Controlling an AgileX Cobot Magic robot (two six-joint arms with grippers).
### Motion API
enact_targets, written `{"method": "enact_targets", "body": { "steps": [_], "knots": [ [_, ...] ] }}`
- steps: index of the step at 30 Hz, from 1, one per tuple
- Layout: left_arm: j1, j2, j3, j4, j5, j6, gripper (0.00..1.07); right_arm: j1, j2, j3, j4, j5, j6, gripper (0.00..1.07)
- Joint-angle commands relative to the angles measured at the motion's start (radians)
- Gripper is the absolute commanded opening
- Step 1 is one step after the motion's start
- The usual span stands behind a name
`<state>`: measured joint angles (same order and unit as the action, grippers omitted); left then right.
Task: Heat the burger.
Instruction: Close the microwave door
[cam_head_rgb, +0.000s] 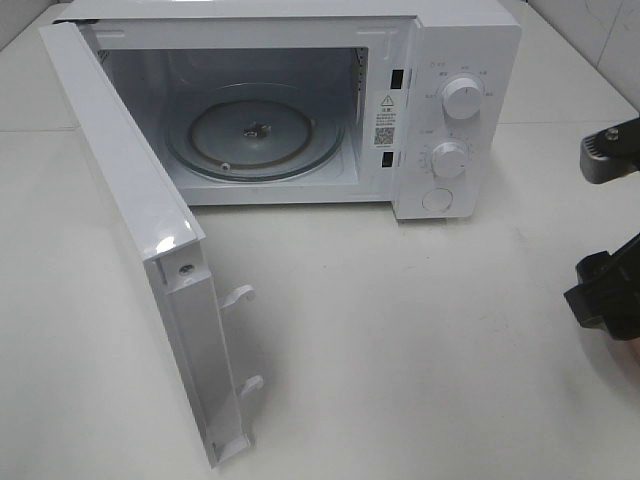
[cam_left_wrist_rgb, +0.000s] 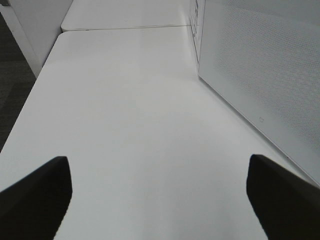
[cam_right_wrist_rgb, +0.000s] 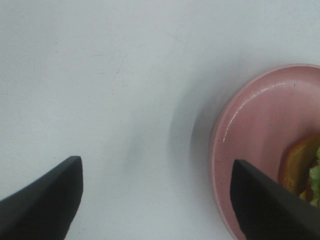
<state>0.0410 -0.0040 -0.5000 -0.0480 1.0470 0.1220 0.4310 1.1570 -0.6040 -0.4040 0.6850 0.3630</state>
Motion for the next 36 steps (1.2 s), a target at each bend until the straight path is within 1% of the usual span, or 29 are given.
{"method": "enact_targets", "body": {
  "steps": [1,3,5,6,7,8,9,11,13,16,17,18,19,20,22,23,24,26,27,28,30,34,36],
  "knots": [
    [0.003,-0.019,0.003,-0.002,-0.01,0.0,0.89,0.001,-0.113,-0.001,0.039,0.001,-0.054,0.78],
    [0.003,-0.019,0.003,-0.002,-0.01,0.0,0.89,0.001,-0.145,-0.001,0.043,0.004,-0.055,0.78],
    [0.003,-0.019,0.003,-0.002,-0.01,0.0,0.89,0.001,-0.231,-0.001,0.051,0.029,-0.056,0.78],
    [0.003,-0.019,0.003,-0.002,-0.01,0.0,0.89,0.001,-0.231,-0.001,0.051,0.029,-0.056,0.78],
    [0.003,-0.019,0.003,-0.002,-0.01,0.0,0.89,0.001,-0.294,-0.001,0.051,0.064,-0.067,0.78],
    [0.003,-0.019,0.003,-0.002,-0.01,0.0,0.89,0.001,-0.294,-0.001,0.051,0.064,-0.067,0.78],
    [0.003,-0.019,0.003,-0.002,-0.01,0.0,0.89,0.001,-0.352,-0.001,0.053,0.112,-0.08,0.78],
    [0.003,-0.019,0.003,-0.002,-0.01,0.0,0.89,0.001,-0.376,-0.001,0.053,0.13,-0.083,0.78],
    [0.003,-0.019,0.003,-0.002,-0.01,0.0,0.89,0.001,-0.512,-0.001,0.063,0.188,-0.083,0.77],
    [0.003,-0.019,0.003,-0.002,-0.01,0.0,0.89,0.0,-0.543,-0.001,0.068,0.198,-0.082,0.77],
    [0.003,-0.019,0.003,-0.002,-0.01,0.0,0.89,-0.003,-0.618,-0.001,0.089,0.223,-0.082,0.77],
    [0.003,-0.019,0.003,-0.002,-0.01,0.0,0.89,-0.003,-0.654,-0.001,0.1,0.237,-0.082,0.77],
    [0.003,-0.019,0.003,-0.002,-0.01,0.0,0.89,-0.003,-0.654,-0.001,0.1,0.237,-0.082,0.77],
    [0.003,-0.019,0.003,-0.002,-0.01,0.0,0.89,-0.003,-0.713,0.001,0.126,0.27,-0.082,0.77],
    [0.003,-0.019,0.003,-0.002,-0.01,0.0,0.89,-0.003,-0.745,0.007,0.134,0.286,-0.082,0.77],
    [0.003,-0.019,0.003,-0.002,-0.01,0.0,0.89,-0.003,-0.799,0.022,0.136,0.313,-0.082,0.76],
    [0.003,-0.019,0.003,-0.002,-0.01,0.0,0.89,-0.021,-0.857,0.04,0.138,0.34,-0.082,0.76],
    [0.003,-0.019,0.003,-0.002,-0.01,0.0,0.89,-0.039,-0.886,0.049,0.138,0.353,-0.086,0.76],
    [0.003,-0.019,0.003,-0.002,-0.01,0.0,0.89,-0.085,-0.938,0.059,0.14,0.37,-0.088,0.76],
    [0.003,-0.019,0.003,-0.002,-0.01,0.0,0.89,-0.085,-0.938,0.059,0.14,0.37,-0.088,0.76],
    [0.003,-0.019,0.003,-0.002,-0.01,0.0,0.89,-0.143,-1.016,0.074,0.142,0.371,-0.1,0.76],
    [0.003,-0.019,0.003,-0.002,-0.01,0.0,0.89,-0.168,-1.064,0.086,0.153,0.362,-0.117,0.76],
    [0.003,-0.019,0.003,-0.002,-0.01,0.0,0.89,-0.197,-1.125,0.105,0.184,0.325,-0.137,0.76]
  ]
}}
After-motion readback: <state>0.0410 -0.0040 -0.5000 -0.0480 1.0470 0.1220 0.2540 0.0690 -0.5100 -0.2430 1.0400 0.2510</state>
